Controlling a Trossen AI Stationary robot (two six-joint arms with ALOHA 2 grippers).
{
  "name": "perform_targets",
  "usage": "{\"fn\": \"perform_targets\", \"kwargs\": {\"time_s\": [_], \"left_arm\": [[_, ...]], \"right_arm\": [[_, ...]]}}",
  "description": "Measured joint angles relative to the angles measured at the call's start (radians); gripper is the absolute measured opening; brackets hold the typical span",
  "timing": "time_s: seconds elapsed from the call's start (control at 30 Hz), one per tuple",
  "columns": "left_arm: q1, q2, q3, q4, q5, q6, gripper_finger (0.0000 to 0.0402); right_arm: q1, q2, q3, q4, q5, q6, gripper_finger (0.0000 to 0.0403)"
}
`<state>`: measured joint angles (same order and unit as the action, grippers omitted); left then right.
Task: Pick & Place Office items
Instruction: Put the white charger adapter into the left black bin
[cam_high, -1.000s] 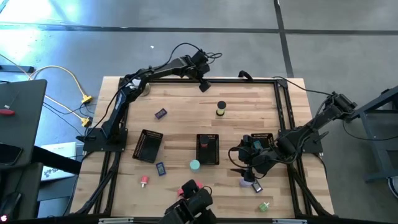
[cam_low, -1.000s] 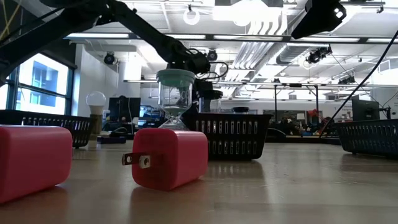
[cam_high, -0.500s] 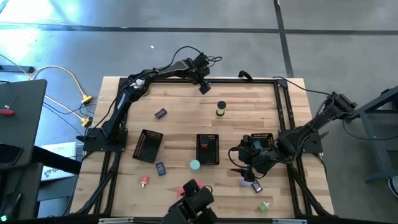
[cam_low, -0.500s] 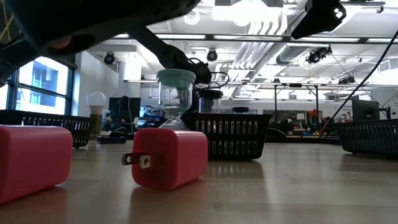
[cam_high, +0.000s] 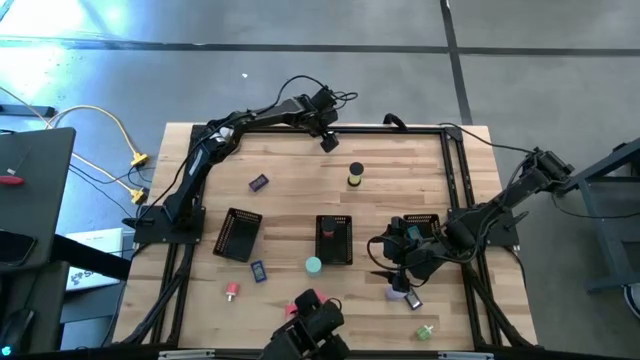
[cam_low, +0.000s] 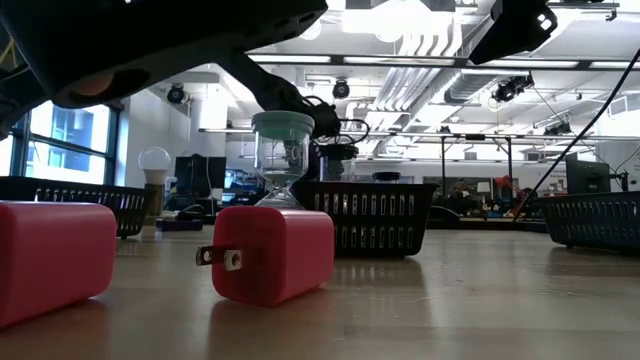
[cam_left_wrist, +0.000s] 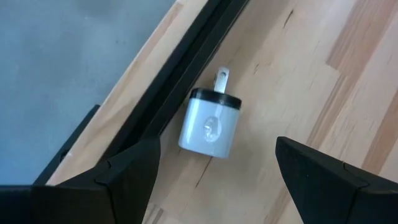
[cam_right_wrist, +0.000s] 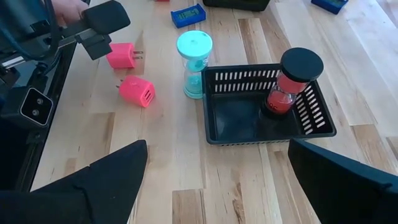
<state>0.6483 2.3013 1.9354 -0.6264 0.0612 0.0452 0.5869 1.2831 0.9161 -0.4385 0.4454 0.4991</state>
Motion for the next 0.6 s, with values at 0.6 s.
{"fn": "perform_targets", "kwargs": {"time_s": [0.6], "left_arm": [[-0.005,0.0,0.0,0.053,-0.015,0.064,0.0311]], "right_arm": [[-0.02,0.0,-0.087,0.093,-0.018,0.001,0.038]]}}
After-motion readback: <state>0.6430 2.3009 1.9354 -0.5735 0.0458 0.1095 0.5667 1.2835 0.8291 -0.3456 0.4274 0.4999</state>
